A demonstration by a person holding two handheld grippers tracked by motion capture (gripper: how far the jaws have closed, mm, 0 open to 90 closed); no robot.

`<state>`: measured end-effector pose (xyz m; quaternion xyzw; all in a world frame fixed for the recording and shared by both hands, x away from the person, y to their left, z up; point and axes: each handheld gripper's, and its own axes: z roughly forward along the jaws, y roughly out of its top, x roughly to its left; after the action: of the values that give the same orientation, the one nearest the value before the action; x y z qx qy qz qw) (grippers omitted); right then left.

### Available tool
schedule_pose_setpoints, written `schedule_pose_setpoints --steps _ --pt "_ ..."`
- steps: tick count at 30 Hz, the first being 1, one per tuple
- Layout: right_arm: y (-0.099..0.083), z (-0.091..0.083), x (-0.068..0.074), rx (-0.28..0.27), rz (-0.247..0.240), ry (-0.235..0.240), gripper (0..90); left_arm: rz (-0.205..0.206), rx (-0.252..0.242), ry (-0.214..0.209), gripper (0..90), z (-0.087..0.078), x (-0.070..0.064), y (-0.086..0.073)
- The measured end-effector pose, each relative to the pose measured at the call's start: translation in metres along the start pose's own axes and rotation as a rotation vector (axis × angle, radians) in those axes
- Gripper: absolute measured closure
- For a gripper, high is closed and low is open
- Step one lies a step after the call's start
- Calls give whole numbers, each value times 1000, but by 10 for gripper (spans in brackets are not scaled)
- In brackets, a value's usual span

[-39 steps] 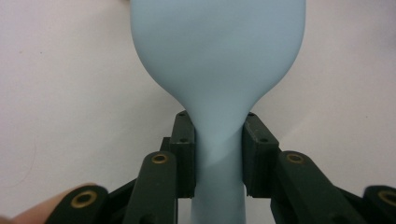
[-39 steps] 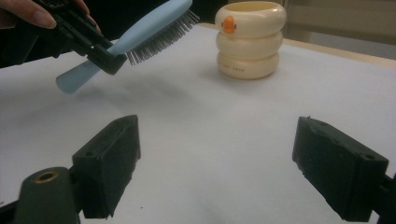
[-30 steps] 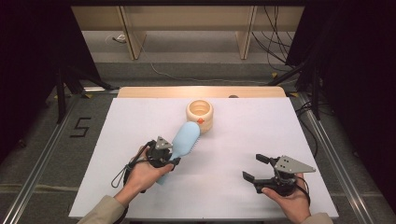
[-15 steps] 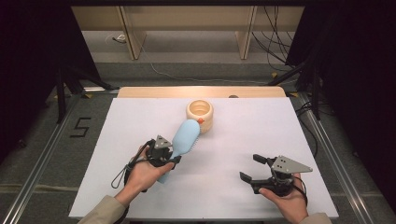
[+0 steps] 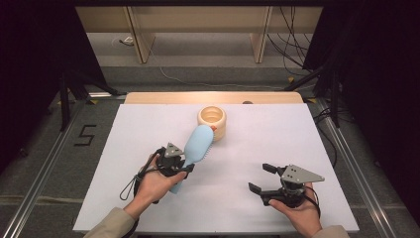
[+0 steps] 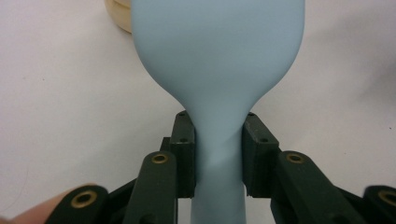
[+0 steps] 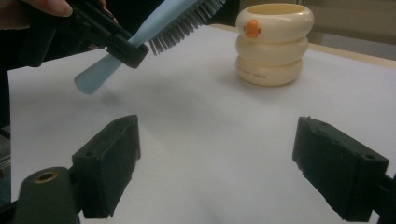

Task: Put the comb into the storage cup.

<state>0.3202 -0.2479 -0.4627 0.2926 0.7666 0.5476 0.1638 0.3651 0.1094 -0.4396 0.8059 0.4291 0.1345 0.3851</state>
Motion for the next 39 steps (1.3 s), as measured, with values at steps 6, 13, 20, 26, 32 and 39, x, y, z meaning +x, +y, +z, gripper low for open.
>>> schedule_pose_setpoints --steps 6,13,20,26,32,39 --pt "3 10 7 5 -16 21 162 -4 -12 1 694 -1 0 1" --pt "6 17 12 4 -17 36 162 -1 -18 0 694 -1 -2 2" --pt "7 24 14 1 -11 49 162 -7 -25 2 694 -1 -2 3" --pt "9 31 18 3 -9 65 161 -6 -30 -1 694 -1 -4 5" --pt "11 37 22 3 -10 81 161 -4 -39 -2 694 0 -6 6" --pt "12 42 25 4 -2 94 161 -4 -48 -4 694 0 -8 8"
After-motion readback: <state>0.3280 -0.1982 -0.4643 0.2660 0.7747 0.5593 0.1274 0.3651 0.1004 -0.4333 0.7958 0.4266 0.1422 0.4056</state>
